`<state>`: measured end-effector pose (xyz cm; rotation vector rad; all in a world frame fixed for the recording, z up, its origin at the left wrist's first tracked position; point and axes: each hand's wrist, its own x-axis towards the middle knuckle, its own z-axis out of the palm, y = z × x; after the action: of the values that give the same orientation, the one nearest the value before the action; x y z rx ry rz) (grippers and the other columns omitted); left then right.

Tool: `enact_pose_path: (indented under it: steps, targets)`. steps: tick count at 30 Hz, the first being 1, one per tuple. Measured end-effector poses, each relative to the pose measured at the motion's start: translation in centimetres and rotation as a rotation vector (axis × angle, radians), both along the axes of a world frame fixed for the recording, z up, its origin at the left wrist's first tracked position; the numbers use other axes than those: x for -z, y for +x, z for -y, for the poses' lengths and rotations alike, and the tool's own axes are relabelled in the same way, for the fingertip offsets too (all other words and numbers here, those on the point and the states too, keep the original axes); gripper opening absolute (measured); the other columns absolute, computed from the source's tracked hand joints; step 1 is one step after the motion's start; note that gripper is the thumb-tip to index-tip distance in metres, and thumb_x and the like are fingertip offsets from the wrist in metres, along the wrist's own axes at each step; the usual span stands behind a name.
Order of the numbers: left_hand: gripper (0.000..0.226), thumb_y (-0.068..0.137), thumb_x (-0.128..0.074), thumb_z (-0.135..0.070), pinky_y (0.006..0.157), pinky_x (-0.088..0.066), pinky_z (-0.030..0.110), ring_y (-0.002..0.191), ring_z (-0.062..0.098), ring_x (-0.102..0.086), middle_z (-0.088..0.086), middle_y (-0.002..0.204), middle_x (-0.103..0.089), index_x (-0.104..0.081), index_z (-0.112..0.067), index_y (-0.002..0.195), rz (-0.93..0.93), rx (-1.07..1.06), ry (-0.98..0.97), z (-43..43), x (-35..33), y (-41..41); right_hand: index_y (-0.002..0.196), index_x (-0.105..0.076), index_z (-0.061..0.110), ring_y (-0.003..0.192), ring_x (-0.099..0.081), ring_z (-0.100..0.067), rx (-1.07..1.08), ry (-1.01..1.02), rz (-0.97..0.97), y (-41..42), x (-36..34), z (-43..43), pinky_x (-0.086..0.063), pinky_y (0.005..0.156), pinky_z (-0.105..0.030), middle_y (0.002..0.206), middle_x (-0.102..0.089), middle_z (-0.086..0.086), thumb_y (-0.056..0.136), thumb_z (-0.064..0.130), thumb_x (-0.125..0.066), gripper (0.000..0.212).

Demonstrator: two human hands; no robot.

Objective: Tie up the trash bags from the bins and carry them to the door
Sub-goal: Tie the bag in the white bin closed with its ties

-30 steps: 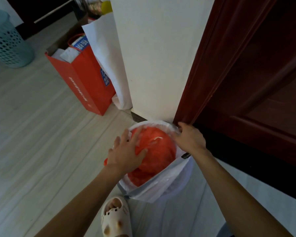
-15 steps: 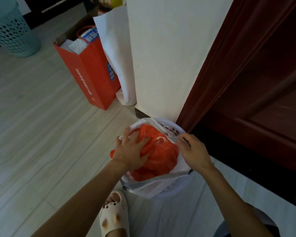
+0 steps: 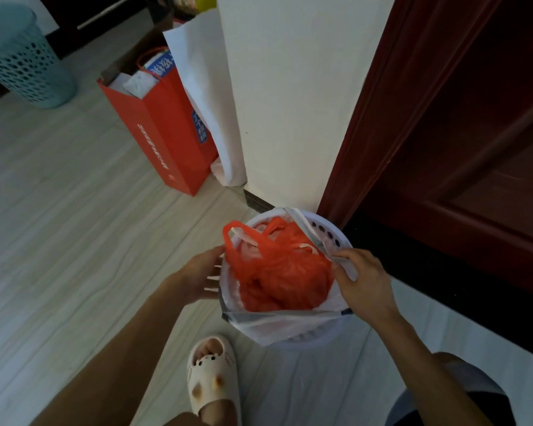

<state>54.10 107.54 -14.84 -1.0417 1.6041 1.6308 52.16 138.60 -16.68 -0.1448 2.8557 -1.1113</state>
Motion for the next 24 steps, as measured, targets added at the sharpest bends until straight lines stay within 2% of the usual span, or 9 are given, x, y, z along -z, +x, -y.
enact_pose_path:
  steps: [2,6,8,9,12,16,18,21,24]
  targets:
    - [0.041,0.089,-0.061,-0.044,0.084,-0.055,0.039,0.094,0.028,-0.067,0.013,0.105,-0.072,-0.07,-0.008,0.104,0.001,-0.013,0.0,0.4,0.2,0.0,0.109,-0.07,0.023,0.103,-0.059,-0.018,-0.002,0.0,-0.001,0.3,0.1,0.0,-0.046,0.083,-0.027,0.114,-0.066,0.001,0.088,0.019,-0.069,0.021]
    - [0.014,0.087,-0.068,-0.024,0.075,-0.05,0.031,0.084,0.018,-0.061,0.0,0.086,-0.067,-0.066,-0.013,0.094,0.019,-0.154,0.057,1.3,0.2,0.0,0.111,-0.069,0.024,0.105,-0.058,-0.017,-0.001,0.003,0.006,0.5,0.2,0.0,-0.05,0.086,-0.031,0.115,-0.065,0.001,0.09,0.02,-0.067,0.021]
    - [0.015,0.084,-0.072,-0.02,0.07,-0.049,0.03,0.081,0.017,-0.06,0.001,0.085,-0.066,-0.064,-0.011,0.093,0.047,-0.199,0.073,1.5,0.2,0.2,0.112,-0.068,0.024,0.108,-0.057,-0.016,0.01,0.003,0.01,0.6,0.2,0.1,-0.049,0.087,-0.031,0.117,-0.064,0.001,0.091,0.02,-0.066,0.022]
    - [0.015,0.084,-0.073,-0.021,0.068,-0.048,0.03,0.081,0.017,-0.06,0.001,0.086,-0.066,-0.064,-0.011,0.091,0.033,-0.19,0.015,1.4,0.5,0.3,0.114,-0.068,0.024,0.109,-0.057,-0.017,0.026,-0.004,0.011,0.7,0.2,0.1,-0.047,0.087,-0.03,0.119,-0.063,0.001,0.091,0.018,-0.065,0.023]
    - [0.01,0.088,-0.069,-0.024,0.067,-0.045,0.027,0.076,0.017,-0.06,0.003,0.087,-0.066,-0.067,-0.015,0.085,-0.129,-0.236,-0.191,0.7,0.5,0.0,0.121,-0.066,0.019,0.109,-0.057,-0.02,0.105,-0.022,-0.021,1.2,-0.1,0.4,-0.046,0.087,-0.03,0.121,-0.059,-0.006,0.091,0.012,-0.063,0.03]
    - [0.015,0.093,-0.059,-0.02,0.067,-0.047,0.033,0.075,0.023,-0.058,0.009,0.082,-0.064,-0.068,-0.012,0.083,-0.303,-0.265,-0.24,0.5,-0.6,-1.0,0.127,-0.065,0.017,0.098,-0.056,-0.023,0.159,0.01,-0.11,2.5,-0.3,0.6,-0.044,0.08,-0.03,0.117,-0.055,-0.011,0.09,0.003,-0.062,0.039]
    - [0.017,0.091,-0.056,-0.017,0.064,-0.044,0.033,0.074,0.025,-0.055,0.013,0.08,-0.061,-0.065,-0.01,0.079,-0.339,-0.242,-0.251,0.1,-1.3,-1.3,0.129,-0.062,0.017,0.095,-0.054,-0.017,0.181,-0.016,-0.068,3.1,-0.4,0.6,-0.044,0.079,-0.029,0.119,-0.054,-0.01,0.092,0.005,-0.059,0.039]
    - [0.015,0.087,-0.054,-0.014,0.078,-0.052,0.042,0.083,0.031,-0.061,0.018,0.088,-0.065,-0.066,-0.006,0.084,-0.367,-0.284,-0.202,-0.8,-2.3,-1.8,0.13,-0.057,0.017,0.09,-0.055,-0.015,0.225,-0.044,0.033,3.5,-0.5,0.6,-0.044,0.071,-0.027,0.115,-0.058,-0.009,0.094,0.013,-0.06,0.036]
    - [0.015,0.091,-0.051,-0.015,0.085,-0.051,0.046,0.088,0.028,-0.061,0.014,0.093,-0.065,-0.063,-0.009,0.085,-0.434,-0.272,-0.248,-1.8,-3.2,-2.4,0.12,-0.058,0.018,0.076,-0.061,-0.014,0.252,-0.05,0.063,3.5,-1.2,0.4,-0.045,0.06,-0.021,0.095,-0.064,-0.002,0.094,0.021,-0.061,0.027]
